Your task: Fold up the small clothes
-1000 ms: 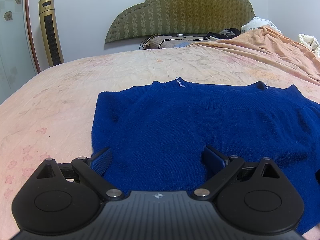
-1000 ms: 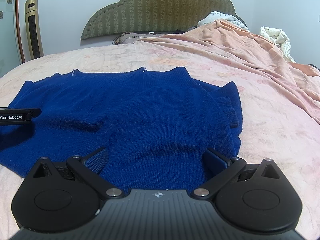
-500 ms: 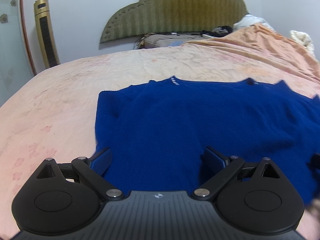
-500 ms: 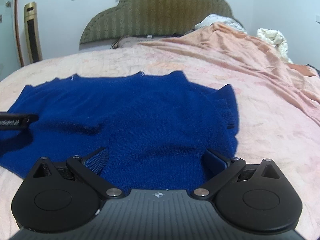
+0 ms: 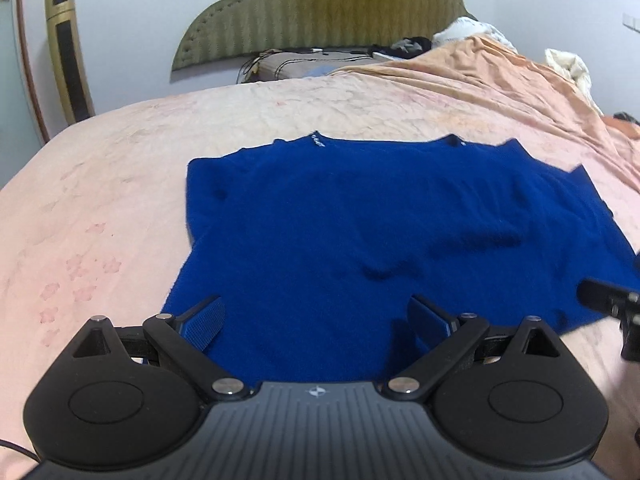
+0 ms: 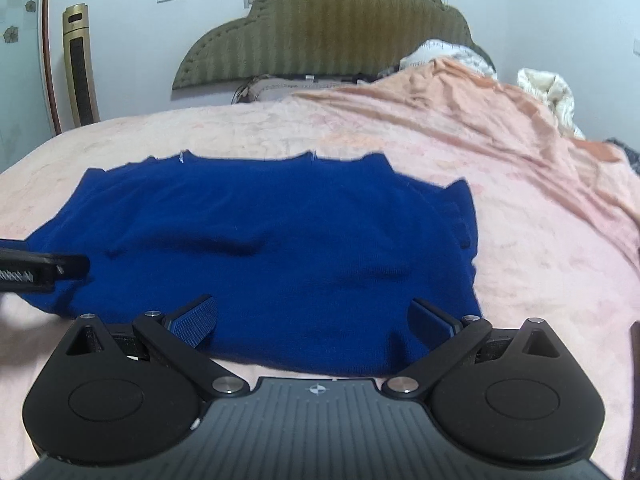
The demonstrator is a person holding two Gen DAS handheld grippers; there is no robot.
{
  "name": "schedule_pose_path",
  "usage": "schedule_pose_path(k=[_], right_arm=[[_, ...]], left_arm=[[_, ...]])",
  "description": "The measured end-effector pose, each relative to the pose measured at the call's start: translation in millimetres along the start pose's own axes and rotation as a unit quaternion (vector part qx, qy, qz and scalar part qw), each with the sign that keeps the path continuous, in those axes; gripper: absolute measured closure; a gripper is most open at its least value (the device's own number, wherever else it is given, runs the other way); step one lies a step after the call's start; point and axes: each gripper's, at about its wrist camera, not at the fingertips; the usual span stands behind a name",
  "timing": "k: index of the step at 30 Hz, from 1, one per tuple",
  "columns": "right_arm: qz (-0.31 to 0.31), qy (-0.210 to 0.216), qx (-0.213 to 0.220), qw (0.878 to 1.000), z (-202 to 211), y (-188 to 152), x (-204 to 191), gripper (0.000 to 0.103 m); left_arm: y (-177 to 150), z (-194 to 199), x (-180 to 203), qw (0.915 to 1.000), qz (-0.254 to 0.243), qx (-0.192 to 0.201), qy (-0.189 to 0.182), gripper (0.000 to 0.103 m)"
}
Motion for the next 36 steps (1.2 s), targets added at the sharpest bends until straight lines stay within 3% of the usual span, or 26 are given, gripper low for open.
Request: schedule_pose_path(k=[5, 7, 14, 18, 25, 30, 36], right_arm=[[0.028, -0.021, 0.017, 0.999, 9.0, 0.4, -1.9, 0.0], [0.03, -0.037, 0.003, 0.999, 3.8, -4.3, 1.0, 0.0], [-0.031, -0.021, -0.013, 0.999, -7.3, -20.3, 17.0, 0.0], [-0.027, -0.041, -0.006, 0.999, -6.1, -25.3, 19.3, 0.0], [-0.069, -0.022, -0.007, 0.997, -6.6, -29.2, 34.2, 0.0], [-0.046, -0.01, -0.003, 0.999, -2.4, -28.3, 23.4, 0.0], [-0.032, -0.033, -0.001, 0.999, -2.0, -27.6, 16.9, 0.0]], left_arm=[[-8.1, 3.4, 6.2, 0.9997, -0.024, 0.003, -0.002, 0.004], [-10.4, 2.4, 8.7, 0.9995, -0.031, 0.005, 0.007, 0.004], [-8.4, 3.9, 6.9, 1.0, 0.004, -0.002, 0.001, 0.004], [-10.1, 4.1, 12.3, 0.9998, -0.01, 0.007, 0.018, 0.004], [-7.6, 3.7, 13.3, 0.9996, -0.01, 0.012, 0.023, 0.004], [-7.5, 3.4, 11.4, 0.9995, -0.013, 0.008, 0.026, 0.004], [-8.1, 8.9, 8.3, 0.9994, -0.013, 0.017, 0.027, 0.004]])
Point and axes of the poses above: each gripper's, at about its wrist camera, not at the fingertips, and z roughly against the way its jaws point, x to its right, y to its top, and after that the axes turned 12 degrees about z, right-handed
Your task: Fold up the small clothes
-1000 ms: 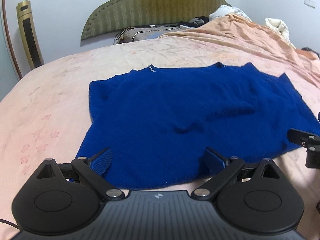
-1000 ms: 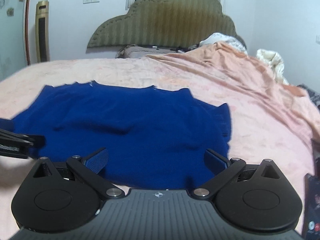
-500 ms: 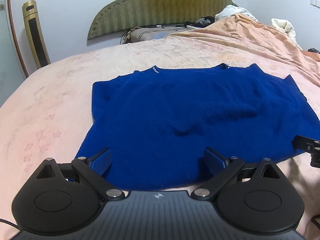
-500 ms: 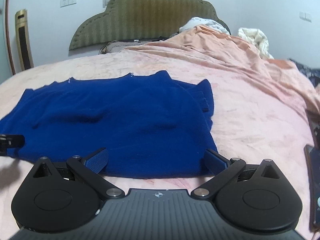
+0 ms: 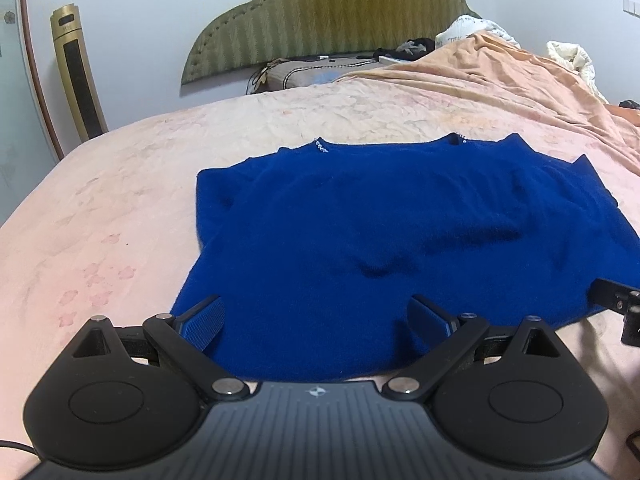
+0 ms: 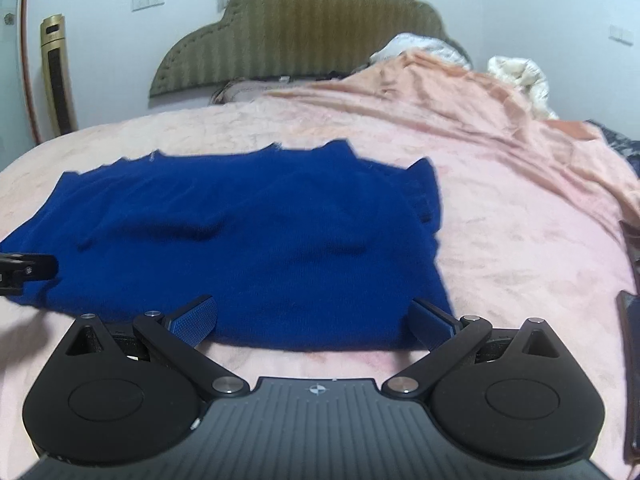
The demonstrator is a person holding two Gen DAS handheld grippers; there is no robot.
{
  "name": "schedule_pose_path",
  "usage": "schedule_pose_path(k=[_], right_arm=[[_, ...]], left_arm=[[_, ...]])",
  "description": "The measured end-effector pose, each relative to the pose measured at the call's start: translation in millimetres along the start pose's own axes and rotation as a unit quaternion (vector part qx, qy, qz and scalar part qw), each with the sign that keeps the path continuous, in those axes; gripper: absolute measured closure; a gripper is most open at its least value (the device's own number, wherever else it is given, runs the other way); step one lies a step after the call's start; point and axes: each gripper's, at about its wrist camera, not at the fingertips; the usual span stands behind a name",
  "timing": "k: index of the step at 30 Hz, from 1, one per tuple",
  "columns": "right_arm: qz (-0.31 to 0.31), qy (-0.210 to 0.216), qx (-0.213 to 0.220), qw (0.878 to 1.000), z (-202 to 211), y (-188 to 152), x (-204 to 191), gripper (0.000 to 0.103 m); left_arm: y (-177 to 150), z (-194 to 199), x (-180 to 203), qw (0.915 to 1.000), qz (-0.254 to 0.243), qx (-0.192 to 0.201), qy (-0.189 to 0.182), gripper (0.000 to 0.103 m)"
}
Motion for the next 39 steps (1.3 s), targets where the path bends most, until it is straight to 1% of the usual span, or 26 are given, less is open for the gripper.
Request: schedule_pose_path(k=[1, 5, 8, 9, 10, 11, 12, 13, 14, 15, 16, 17, 18, 19, 20, 22, 23, 24, 25, 27, 28, 30, 32, 34, 35, 39], right_arm=[[-0.006, -0.005, -0.002, 1.0, -0.2, -0.2, 0.8, 0.0], [-0.037, 0.004, -0.012, 0.999, 1.2, -3.5, 3.9, 0.0], [-0.047, 0.029, -0.016, 0.998, 7.2, -7.0, 1.0, 0.0], [-0.053, 0.045, -0.021, 0.997, 9.4, -8.7, 0.1, 0.0], [-0.071, 0.073, -0.031, 0.994, 11.2, -10.5, 1.3, 0.0], [-0.1, 0.117, -0.041, 0.987, 13.0, -12.8, 4.4, 0.0], [-0.118, 0.15, -0.041, 0.981, 16.5, -14.6, 6.7, 0.0], [-0.126, 0.167, -0.037, 0.977, 21.4, -14.9, 8.3, 0.0], [-0.123, 0.167, -0.033, 0.978, 25.3, -14.1, 9.4, 0.0], [-0.113, 0.154, -0.027, 0.981, 28.5, -12.8, 9.6, 0.0], [-0.099, 0.132, -0.023, 0.986, 30.4, -11.1, 8.9, 0.0], [-0.084, 0.101, -0.024, 0.991, 31.2, -8.9, 8.3, 0.0], [-0.075, 0.074, -0.025, 0.994, 32.1, -6.1, 8.5, 0.0], [-0.074, 0.059, -0.02, 0.995, 34.9, -3.4, 9.5, 0.0], [-0.078, 0.058, -0.006, 0.995, 40.4, -2.1, 11.6, 0.0], [-0.081, 0.075, 0.02, 0.994, 49.9, 0.1, 13.2, 0.0], [-0.074, 0.081, 0.023, 0.994, 50.6, 0.2, 11.9, 0.0], [-0.063, 0.085, 0.018, 0.994, 47.6, -0.6, 10.1, 0.0], [-0.051, 0.084, 0.002, 0.995, 40.4, -3.2, 7.4, 0.0], [-0.052, 0.067, -0.036, 0.996, 28.0, -9.8, 4.3, 0.0], [-0.056, 0.068, -0.036, 0.995, 27.5, -10.0, 3.4, 0.0], [-0.061, 0.08, -0.019, 0.995, 34.5, -8.5, 3.6, 0.0], [-0.049, 0.071, -0.005, 0.996, 40.4, -5.7, 1.5, 0.0], [-0.03, 0.056, -0.007, 0.998, 40.4, -2.9, -3.3, 0.0], [-0.026, 0.055, -0.011, 0.998, 39.3, -3.9, -2.9, 0.0], [-0.024, 0.07, -0.018, 0.997, 37.0, -3.2, -6.1, 0.0]], left_arm=[[-0.5, 0.2, -0.6, 1.0, 0.001, -0.002, 0.0, 0.004], [-0.8, 3.5, -2.2, 1.0, 0.004, -0.002, -0.004, 0.004], [-0.1, 8.6, -2.4, 1.0, 0.004, 0.005, -0.006, 0.004], [0.0, 9.5, -2.1, 1.0, 0.003, 0.006, -0.006, 0.004], [0.0, 10.7, -1.8, 1.0, 0.002, 0.007, -0.005, 0.004], [-0.5, 12.0, -1.3, 1.0, 0.001, 0.009, -0.005, 0.004], [-1.2, 12.8, -1.0, 0.9999, -0.001, 0.01, -0.004, 0.004], [-2.0, 13.2, -0.6, 0.9999, -0.002, 0.011, -0.003, 0.004], [-2.6, 13.0, 0.2, 0.9999, -0.003, 0.01, -0.001, 0.004], [-2.6, 12.5, 1.0, 1.0, -0.004, 0.008, 0.002, 0.004], [-3.0, 12.1, 2.0, 1.0, -0.004, 0.005, 0.004, 0.004], [-3.1, 12.2, 2.7, 1.0, -0.006, 0.003, 0.006, 0.004], [-3.3, 12.9, 3.1, 0.9999, -0.007, 0.004, 0.008, 0.004], [-3.3, 13.6, 3.6, 0.9999, -0.007, 0.005, 0.01, 0.004], [-3.7, 13.9, 3.4, 0.9999, -0.008, 0.007, 0.012, 0.004], [-4.8, 12.4, 4.3, 0.9998, -0.01, 0.003, 0.016, 0.004], [-5.0, 10.8, 5.3, 0.9998, -0.01, -0.001, 0.018, 0.004], [-5.0, 9.6, 6.3, 0.9998, -0.01, -0.006, 0.018, 0.004], [-5.1, 9.8, 6.8, 0.9998, -0.011, -0.008, 0.017, 0.004], [-5.3, 11.7, 6.8, 0.9998, -0.014, -0.004, 0.016, 0.004], [-5.5, 12.4, 7.0, 0.9997, -0.016, -0.002, 0.017, 0.004], [-5.5, 11.7, 6.1, 0.9996, -0.017, -0.001, 0.021, 0.004], [-6.5, 10.7, 4.6, 0.9997, -0.013, -0.006, 0.018, 0.004], [-7.5, 10.3, 3.2, 0.9997, -0.011, -0.011, 0.018, 0.004], [-7.7, 10.2, 2.9, 0.9997, -0.011, -0.012, 0.018, 0.004], [-7.6, 11.3, 0.8, 0.9997, -0.011, -0.01, 0.021, 0.004]])
Point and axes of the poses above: each gripper's, at about its wrist camera, not at the fingertips, and z roughly against the way its jaws point, x to its right, y to its top, and after that the axes turned 12 degrees about z, right-handed
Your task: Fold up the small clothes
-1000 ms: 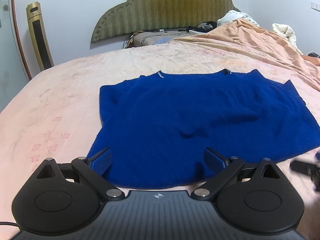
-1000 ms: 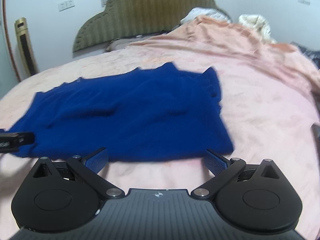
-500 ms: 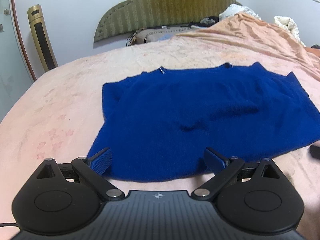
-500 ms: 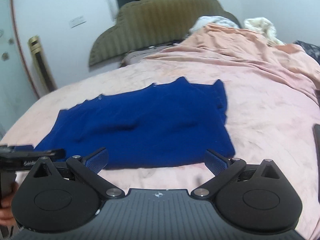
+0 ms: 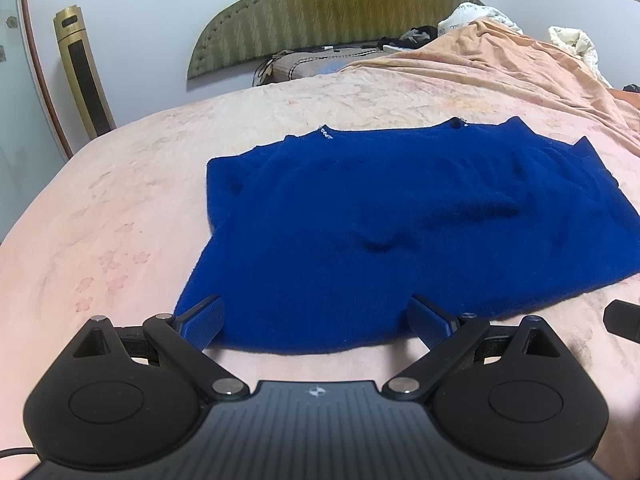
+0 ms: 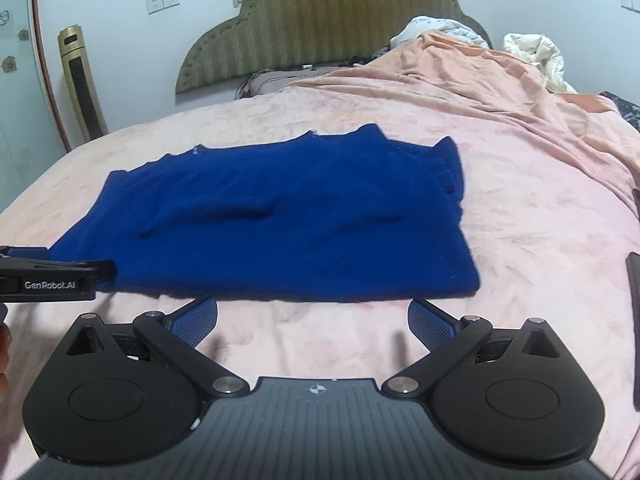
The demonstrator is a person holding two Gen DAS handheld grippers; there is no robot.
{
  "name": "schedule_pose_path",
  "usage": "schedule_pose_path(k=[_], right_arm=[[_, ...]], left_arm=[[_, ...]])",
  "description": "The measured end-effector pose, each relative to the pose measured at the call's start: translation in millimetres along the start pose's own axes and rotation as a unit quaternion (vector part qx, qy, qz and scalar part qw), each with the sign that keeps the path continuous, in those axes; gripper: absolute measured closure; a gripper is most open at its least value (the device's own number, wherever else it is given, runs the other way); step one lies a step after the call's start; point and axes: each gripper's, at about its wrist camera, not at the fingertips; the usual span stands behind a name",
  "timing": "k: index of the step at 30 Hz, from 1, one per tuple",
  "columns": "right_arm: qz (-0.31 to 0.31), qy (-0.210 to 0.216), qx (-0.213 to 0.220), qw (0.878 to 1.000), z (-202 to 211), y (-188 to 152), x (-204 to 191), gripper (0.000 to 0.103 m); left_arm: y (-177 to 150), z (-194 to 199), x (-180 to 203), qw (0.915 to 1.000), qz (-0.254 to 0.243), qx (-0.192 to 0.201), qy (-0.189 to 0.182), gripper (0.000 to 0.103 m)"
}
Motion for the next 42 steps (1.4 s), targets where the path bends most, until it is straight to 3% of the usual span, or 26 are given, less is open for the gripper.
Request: schedule_pose_path(k=[15, 21, 26, 29, 34, 36, 39, 42], right_arm=[[0.133, -0.035, 0.016, 0.99, 5.5, 21.2, -49.5, 0.0], [0.227, -0.05, 0.035, 0.972, 4.1, 36.5, -85.5, 0.0], [0.319, -0.054, 0.046, 0.945, -10.4, 43.3, -131.6, 0.001], [0.364, -0.036, 0.046, 0.93, -21.8, 43.4, -161.1, 0.001], [0.426, -0.017, 0.038, 0.904, -42.6, 36.2, -209.2, 0.003], [0.44, -0.013, 0.04, 0.897, -48.9, 31.6, -225.6, 0.004], [0.445, -0.031, 0.061, 0.893, -58.2, 34.1, -243.1, 0.004], [0.436, -0.033, 0.068, 0.897, -72.3, 44.9, -253.5, 0.007]], left_arm=[[19.3, 1.7, -22.2, 0.9997, 0.001, -0.006, -0.024, 0.004], [67.6, -17.2, -66.8, 0.9997, 0.007, 0.002, -0.025, 0.004], [106.8, -75.7, -116.2, 0.9957, 0.061, -0.057, -0.04, 0.004], [118.5, -111.2, -136.8, 0.9856, 0.103, -0.104, -0.085, 0.004], [128.2, -154.3, -154.2, 0.9525, 0.164, -0.16, -0.2, 0.004], [133.9, -166.6, -154.5, 0.9433, 0.18, -0.167, -0.223, 0.004], [144.5, -184.8, -150.8, 0.9313, 0.192, -0.175, -0.256, 0.004], [154.0, -199.3, -139.2, 0.9228, 0.191, -0.183, -0.28, 0.004]])
Point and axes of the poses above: each gripper's, at about its wrist camera, not at the fingertips, and z roughly against the way its jaws point, x to its right, y to its top, and after that the axes turned 12 degrees about z, right-handed
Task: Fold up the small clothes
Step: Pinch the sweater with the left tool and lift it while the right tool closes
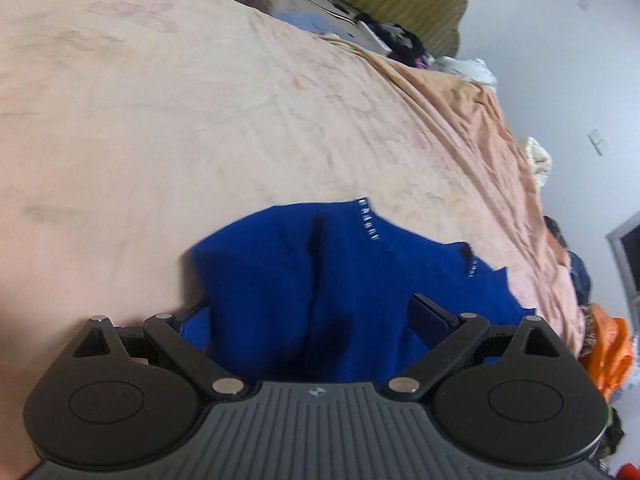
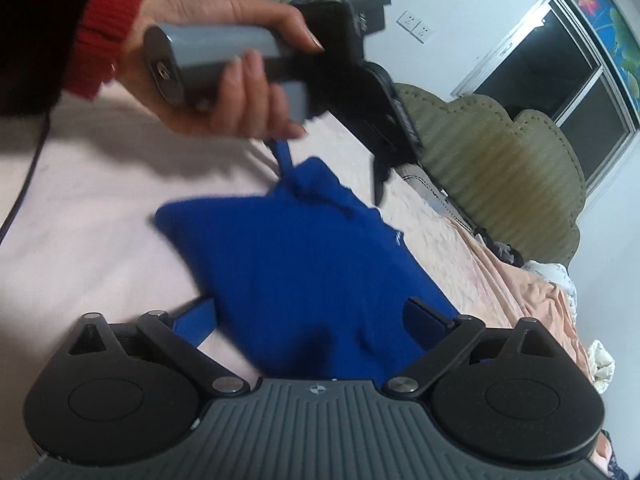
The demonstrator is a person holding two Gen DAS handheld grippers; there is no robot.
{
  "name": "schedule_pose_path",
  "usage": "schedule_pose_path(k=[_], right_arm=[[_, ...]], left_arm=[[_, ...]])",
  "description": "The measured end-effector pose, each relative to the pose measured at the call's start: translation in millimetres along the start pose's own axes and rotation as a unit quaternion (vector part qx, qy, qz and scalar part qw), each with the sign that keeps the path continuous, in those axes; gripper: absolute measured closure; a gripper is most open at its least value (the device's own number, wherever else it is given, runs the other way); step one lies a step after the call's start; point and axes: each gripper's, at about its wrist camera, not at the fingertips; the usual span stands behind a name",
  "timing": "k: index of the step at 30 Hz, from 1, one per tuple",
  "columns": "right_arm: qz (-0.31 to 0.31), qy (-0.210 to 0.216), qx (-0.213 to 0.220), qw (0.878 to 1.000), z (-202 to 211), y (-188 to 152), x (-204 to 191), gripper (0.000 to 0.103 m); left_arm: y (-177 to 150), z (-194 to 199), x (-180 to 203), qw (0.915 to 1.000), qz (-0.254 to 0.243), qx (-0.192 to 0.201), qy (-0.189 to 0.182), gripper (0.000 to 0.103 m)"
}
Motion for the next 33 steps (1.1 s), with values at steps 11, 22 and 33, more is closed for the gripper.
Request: schedule_pose_path(k=[11, 22, 33], right_arm=[[-0.01, 0.03, 0.02, 0.999, -33.6, 19.3, 4.7, 0.074], [-0.107, 0.021, 0.067, 0.992, 3.0, -6.8, 39.8, 0.099], [-0.232, -0.07, 0.058, 0.969, 52.6, -100.4, 119.0, 0.1]], left_arm=[[11.9, -36.8, 23.5, 0.9993, -0.008, -0.02, 0.031, 0.09], [-16.0, -6.2, 114.6, 0.983, -0.082, 0.075, 0.147, 0.091], [-54.4, -51.0, 241.2, 0.9669, -0.149, 0.107, 0.177, 0.091]])
Point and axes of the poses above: each gripper's, at about its wrist camera, not at the fingertips, and z roughly against the way its jaws point, x to its right, y to its top, and after that the axes turned 12 degrees about z, right-handed
